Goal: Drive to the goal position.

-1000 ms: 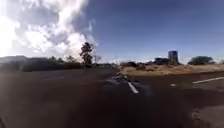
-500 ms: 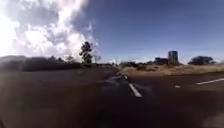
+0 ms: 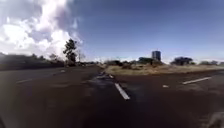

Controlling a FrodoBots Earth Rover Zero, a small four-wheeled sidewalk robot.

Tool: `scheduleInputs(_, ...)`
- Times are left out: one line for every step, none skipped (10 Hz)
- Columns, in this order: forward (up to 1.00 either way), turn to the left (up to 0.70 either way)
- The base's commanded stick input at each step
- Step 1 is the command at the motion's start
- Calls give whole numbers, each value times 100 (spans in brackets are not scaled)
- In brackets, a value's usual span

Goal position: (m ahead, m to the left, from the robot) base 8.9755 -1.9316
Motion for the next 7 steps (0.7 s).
scheduleInputs(50, 0)
scheduleInputs(50, 0)
scheduleInputs(50, 0)
scheduleInputs(50, 0)
scheduleInputs(50, 0)
scheduleInputs(50, 0)
scheduleInputs(50, 0)
